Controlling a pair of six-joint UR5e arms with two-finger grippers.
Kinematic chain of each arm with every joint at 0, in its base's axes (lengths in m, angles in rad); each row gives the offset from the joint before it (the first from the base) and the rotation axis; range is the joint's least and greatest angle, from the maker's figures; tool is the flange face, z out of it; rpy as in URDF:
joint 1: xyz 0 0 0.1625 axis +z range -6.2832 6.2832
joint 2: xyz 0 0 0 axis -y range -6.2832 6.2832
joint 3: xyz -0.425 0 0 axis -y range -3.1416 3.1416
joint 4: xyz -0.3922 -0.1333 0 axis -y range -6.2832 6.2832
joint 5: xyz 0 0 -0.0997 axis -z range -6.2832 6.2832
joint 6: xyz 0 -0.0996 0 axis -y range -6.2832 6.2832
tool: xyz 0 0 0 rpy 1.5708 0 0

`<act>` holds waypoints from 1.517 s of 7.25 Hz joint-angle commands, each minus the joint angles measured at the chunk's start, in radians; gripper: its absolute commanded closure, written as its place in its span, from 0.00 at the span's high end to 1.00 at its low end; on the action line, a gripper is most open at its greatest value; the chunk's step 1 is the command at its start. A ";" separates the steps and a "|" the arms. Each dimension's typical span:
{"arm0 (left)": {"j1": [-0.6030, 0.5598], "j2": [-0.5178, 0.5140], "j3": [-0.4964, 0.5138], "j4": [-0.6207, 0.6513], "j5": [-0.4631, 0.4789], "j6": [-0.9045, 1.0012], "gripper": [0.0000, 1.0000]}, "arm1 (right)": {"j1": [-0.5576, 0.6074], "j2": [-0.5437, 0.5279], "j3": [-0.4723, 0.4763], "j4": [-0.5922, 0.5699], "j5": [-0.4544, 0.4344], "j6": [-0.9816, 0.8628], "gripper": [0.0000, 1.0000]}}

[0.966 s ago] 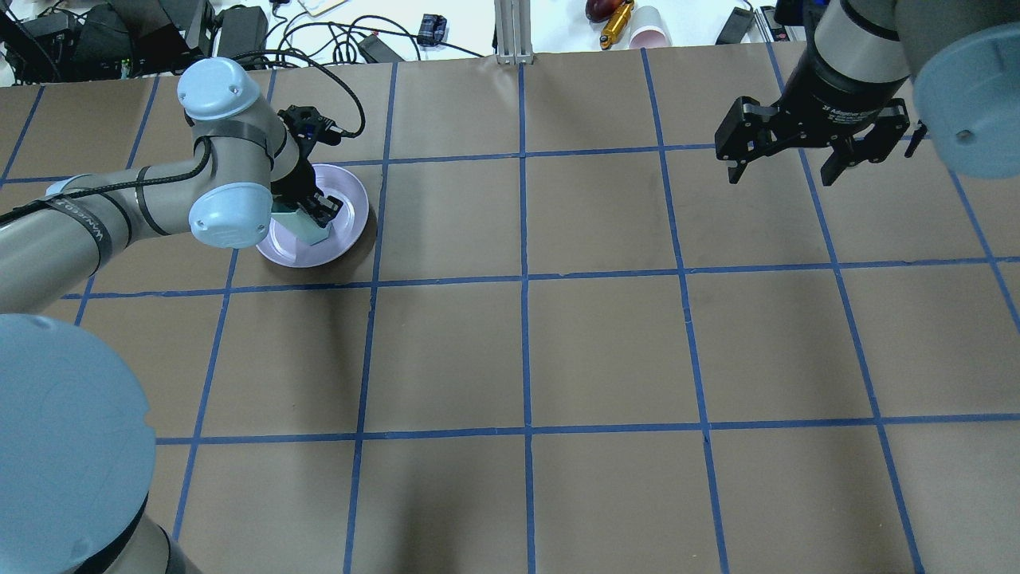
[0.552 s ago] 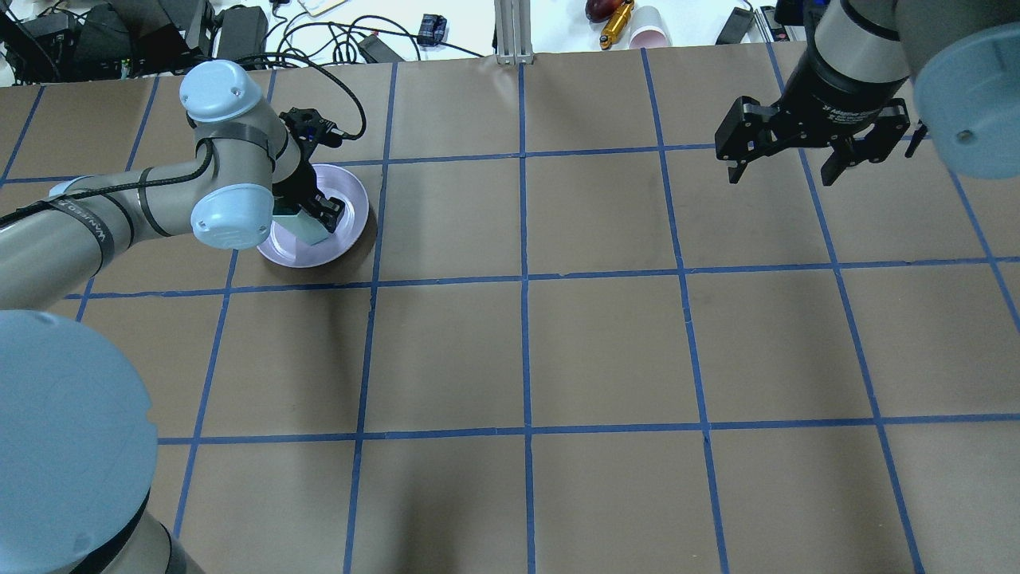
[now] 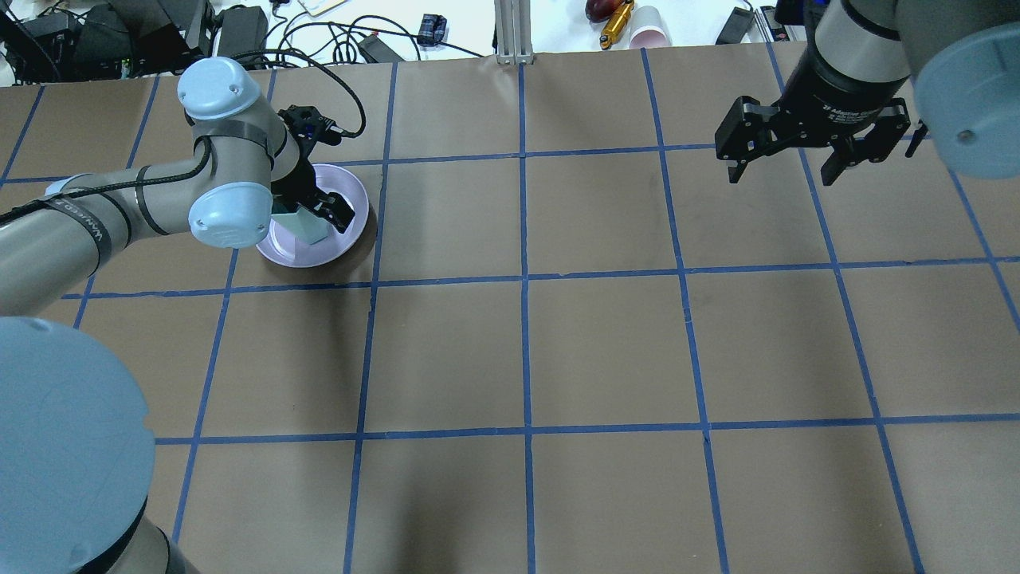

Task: Flip cup and place on plate
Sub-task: 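Lower the cup onto the plate center with the left gripper, then open the left gripper and raise it away from the cup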

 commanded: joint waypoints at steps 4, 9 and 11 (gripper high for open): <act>-0.009 0.128 0.002 -0.116 -0.010 -0.085 1.00 | 0.000 -0.001 0.000 0.000 0.000 0.000 1.00; -0.009 0.359 0.067 -0.489 -0.049 -0.301 1.00 | 0.000 -0.001 0.000 0.000 0.001 0.000 1.00; -0.011 0.404 0.178 -0.721 -0.088 -0.401 1.00 | 0.000 -0.001 0.000 0.000 0.000 0.000 1.00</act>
